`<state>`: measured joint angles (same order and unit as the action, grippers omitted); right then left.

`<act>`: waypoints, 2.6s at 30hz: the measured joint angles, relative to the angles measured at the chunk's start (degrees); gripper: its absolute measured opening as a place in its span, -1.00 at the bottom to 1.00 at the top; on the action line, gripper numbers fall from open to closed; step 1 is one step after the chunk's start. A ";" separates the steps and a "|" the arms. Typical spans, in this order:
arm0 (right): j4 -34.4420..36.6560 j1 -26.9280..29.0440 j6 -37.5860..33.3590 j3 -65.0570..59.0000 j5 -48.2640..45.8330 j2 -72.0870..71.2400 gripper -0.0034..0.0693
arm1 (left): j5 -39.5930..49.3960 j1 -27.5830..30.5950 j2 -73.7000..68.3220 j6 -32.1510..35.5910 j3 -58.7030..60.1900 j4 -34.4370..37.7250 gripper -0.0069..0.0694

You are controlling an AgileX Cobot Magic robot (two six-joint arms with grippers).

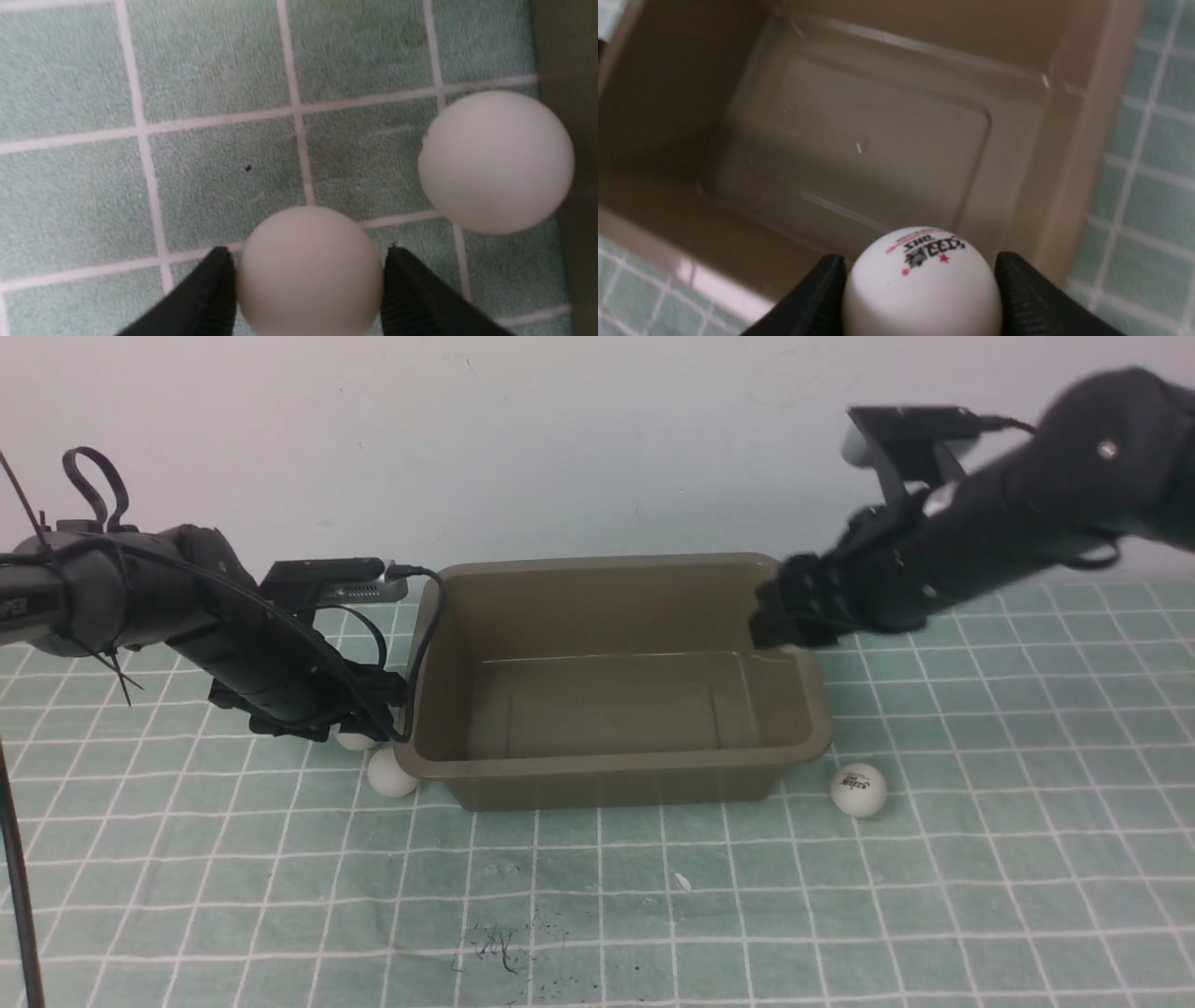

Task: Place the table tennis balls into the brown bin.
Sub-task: 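Release the ping pong ball into the bin and lift the gripper away, then reach for and grasp a ping pong ball on the table beside the basket, then drop the ball into the bin, then reach for and grasp a ping pong ball on the table beside the basket, then drop the ball into the bin, then reach for and grasp a ping pong ball on the table beside the basket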

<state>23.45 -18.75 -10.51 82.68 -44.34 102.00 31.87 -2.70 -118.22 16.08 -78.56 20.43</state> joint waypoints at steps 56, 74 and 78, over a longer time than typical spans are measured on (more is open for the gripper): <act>-1.27 0.74 -3.47 10.12 -7.86 3.04 0.70 | 16.88 -1.87 7.71 9.42 1.67 2.64 0.03; -36.13 0.74 14.19 11.16 -17.42 -15.14 0.35 | 13.75 -2.16 2.61 4.76 -0.88 -2.51 0.11; -36.50 0.74 16.18 11.16 -22.52 -17.23 0.15 | 17.45 -1.82 8.22 0.97 -5.81 -5.36 0.11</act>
<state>-13.05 -18.01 5.66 93.84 -66.86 84.76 49.32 -4.52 -110.00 17.05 -84.37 15.07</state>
